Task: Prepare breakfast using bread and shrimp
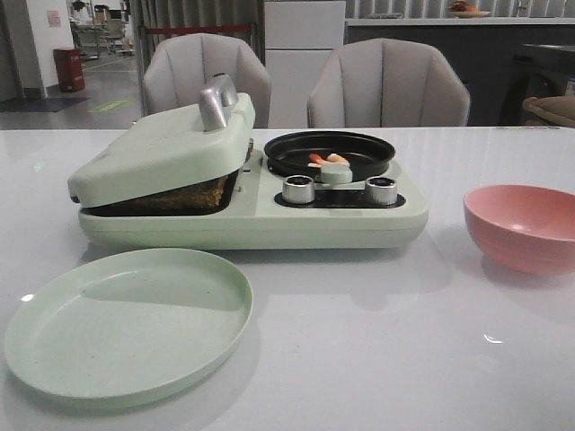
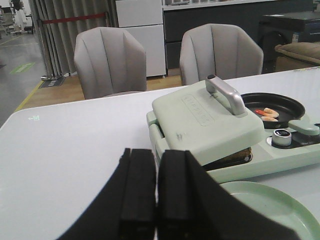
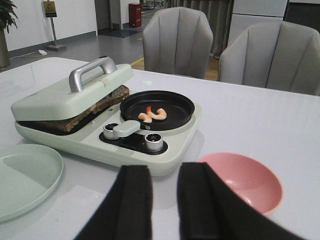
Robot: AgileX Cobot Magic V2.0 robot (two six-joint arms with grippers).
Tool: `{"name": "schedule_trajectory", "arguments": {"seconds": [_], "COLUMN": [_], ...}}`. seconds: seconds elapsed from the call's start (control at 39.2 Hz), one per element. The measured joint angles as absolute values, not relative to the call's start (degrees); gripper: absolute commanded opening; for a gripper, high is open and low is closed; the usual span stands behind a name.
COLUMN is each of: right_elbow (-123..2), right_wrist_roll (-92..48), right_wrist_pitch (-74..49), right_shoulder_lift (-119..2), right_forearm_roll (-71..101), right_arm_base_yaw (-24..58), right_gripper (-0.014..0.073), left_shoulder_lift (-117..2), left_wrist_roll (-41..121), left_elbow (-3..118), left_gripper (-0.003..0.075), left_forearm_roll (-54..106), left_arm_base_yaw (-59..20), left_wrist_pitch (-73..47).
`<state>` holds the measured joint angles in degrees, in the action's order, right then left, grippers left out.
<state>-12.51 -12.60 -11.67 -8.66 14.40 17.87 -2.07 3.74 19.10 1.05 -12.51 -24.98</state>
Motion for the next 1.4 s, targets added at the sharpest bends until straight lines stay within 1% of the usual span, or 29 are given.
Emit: {"name": "schedule_trajectory", "arguments": {"seconds": [0.05, 0.74, 0.92, 1.02, 1.2, 1.4], "right_elbow": [-12.51, -12.51, -12.51, -12.51, -12.51, -12.51], "right_wrist_roll": [-12.6, -12.6, -12.6, -12.6, -12.6, -12.6], "right_wrist_pitch": [-11.67, -11.55, -11.43, -11.43, -11.43, -11.43], "right_shoulder_lift": [-8.66, -8.66, -8.66, -8.66, -8.66, -8.66], "right_forearm_roll": [14.4, 14.4, 14.4, 14.4, 14.4, 14.4], "right_arm_base_yaw": [17.87, 17.87, 17.87, 17.87, 17.87, 17.87], "right_gripper": [0.0148, 0.0142, 0.0142, 0.0142, 0.0142, 0.0142], "left_shoulder_lift": [-2.07, -2.07, -2.07, -2.07, -2.07, -2.07], "left_wrist_roll": [3.74, 3.74, 3.84, 3.84, 3.84, 3.74], "left_elbow": [19.1, 19.1, 17.48, 14.61, 7.72, 0.15], "left_gripper": [0.0114, 0.0114, 0.0114, 0.0114, 0.0114, 0.0114], "left_forearm_roll": [1.05, 1.14, 0.0, 0.0, 2.32, 2.68], "left_arm_base_yaw": [-12.51, -12.51, -12.15, -10.04, -3.51, -2.21], "left_wrist_pitch": [-24.98, -24.98, -24.32, -21.41, -12.89, 0.33]}}
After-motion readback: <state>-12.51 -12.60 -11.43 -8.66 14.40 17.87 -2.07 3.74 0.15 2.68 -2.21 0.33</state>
